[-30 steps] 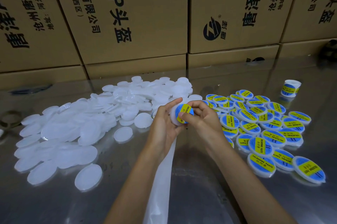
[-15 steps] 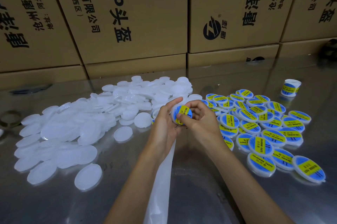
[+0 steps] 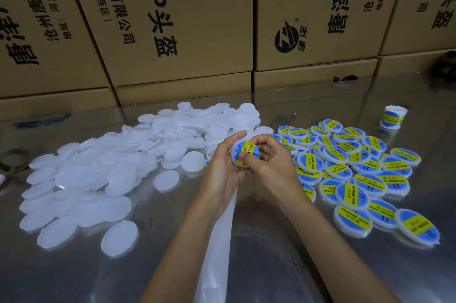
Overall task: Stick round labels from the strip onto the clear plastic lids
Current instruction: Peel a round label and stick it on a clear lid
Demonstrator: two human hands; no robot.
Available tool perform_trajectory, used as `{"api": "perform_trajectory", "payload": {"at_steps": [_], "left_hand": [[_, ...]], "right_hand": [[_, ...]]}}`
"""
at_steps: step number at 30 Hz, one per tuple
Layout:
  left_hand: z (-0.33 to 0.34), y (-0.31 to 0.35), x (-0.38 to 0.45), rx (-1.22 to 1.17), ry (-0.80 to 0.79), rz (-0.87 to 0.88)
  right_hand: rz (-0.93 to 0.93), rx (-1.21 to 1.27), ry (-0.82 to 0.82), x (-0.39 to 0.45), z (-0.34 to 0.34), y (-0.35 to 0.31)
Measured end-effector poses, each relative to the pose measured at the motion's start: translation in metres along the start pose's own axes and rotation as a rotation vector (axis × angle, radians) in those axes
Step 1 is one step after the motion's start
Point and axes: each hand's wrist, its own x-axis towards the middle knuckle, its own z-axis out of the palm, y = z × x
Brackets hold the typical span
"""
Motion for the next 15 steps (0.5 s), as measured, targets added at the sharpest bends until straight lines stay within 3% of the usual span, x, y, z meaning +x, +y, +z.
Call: {"api": "perform_trajectory", "payload": {"at_steps": [8,15], "left_hand": [[0.0027,0.0012,-0.001,-0.02,0.007,-0.011],[0.0048,0.0036,-0.0049,-0.032,0.0,-0.015]], "right_hand": [[-0.015,0.005,0.017,0.0017,-0.0003,0.0022],[-0.104,-0.178,0.101,0.0009,0.002,0.0084]]}}
